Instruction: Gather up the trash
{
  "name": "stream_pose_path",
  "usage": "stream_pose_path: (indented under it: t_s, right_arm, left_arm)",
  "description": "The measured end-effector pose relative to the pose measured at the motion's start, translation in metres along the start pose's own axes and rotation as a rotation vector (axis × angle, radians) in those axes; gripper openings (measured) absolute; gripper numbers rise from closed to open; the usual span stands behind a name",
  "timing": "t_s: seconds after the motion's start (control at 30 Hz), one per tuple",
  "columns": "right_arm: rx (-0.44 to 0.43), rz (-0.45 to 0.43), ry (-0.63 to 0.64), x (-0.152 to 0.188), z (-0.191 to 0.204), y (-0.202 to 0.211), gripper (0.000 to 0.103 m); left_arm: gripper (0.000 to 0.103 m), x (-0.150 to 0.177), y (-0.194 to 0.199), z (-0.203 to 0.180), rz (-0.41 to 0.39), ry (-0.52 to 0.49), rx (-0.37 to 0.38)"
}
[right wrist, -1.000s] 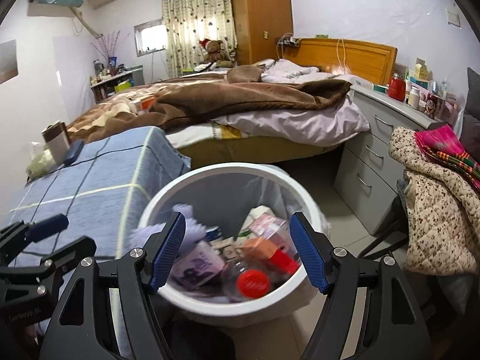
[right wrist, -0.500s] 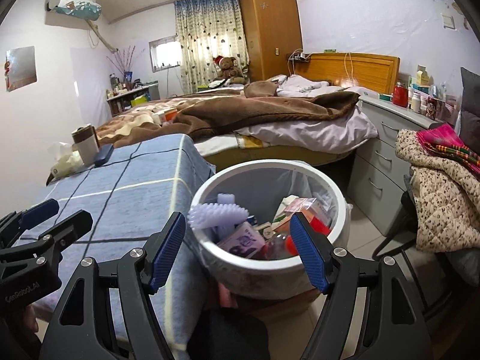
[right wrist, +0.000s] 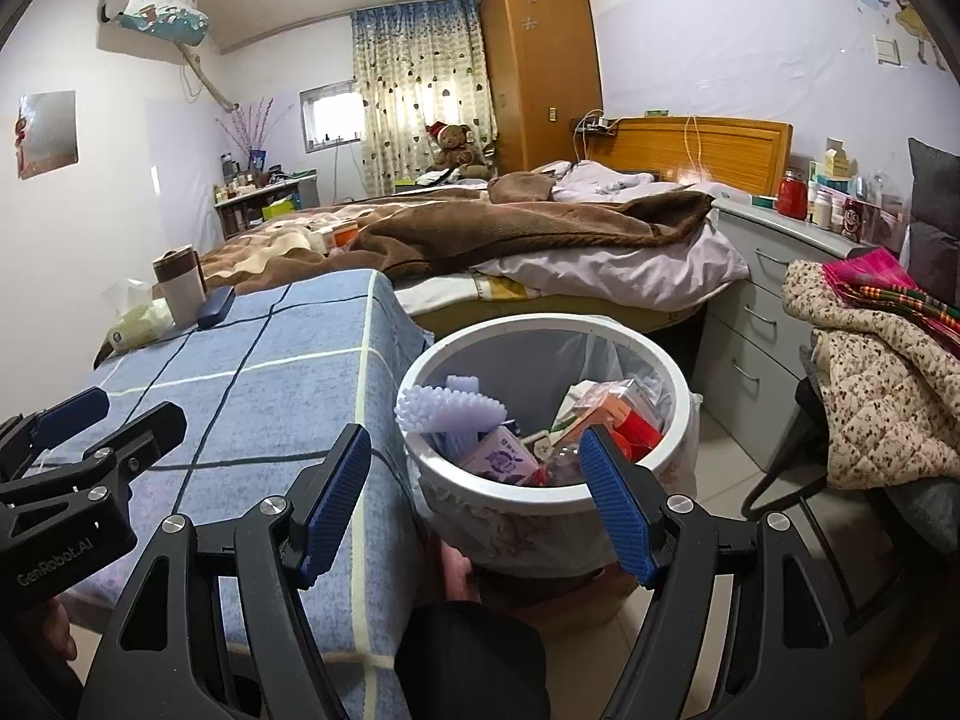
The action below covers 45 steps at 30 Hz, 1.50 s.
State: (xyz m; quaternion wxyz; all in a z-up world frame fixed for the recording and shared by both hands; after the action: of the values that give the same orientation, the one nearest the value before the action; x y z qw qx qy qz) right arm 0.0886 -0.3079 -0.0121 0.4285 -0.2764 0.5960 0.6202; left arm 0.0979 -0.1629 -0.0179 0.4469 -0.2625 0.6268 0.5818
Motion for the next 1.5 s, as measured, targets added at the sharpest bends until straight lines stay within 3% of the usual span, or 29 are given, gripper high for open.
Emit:
stream_pose_path:
  t_s: [1.5]
  right_arm:
    - [0.008, -0.013, 0.012, -0.002, 0.008, 0.008, 0.074]
  left_arm:
    - [0.082, 0.003, 0.005, 0.008, -0.004, 0.014, -0.004]
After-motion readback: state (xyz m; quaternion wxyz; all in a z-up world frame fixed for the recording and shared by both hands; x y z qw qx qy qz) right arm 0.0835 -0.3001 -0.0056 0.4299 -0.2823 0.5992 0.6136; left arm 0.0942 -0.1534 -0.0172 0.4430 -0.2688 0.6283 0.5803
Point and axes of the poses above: each gripper's, at about its wrist camera, not at the fingertips, and y roughly against the way its jaws point, z to its left, x to its underside, the point moved 10 cm from there along -y, roughly the way its jaws point, and after that the axes turned 6 degrees about -x, right-handed, at the moved point
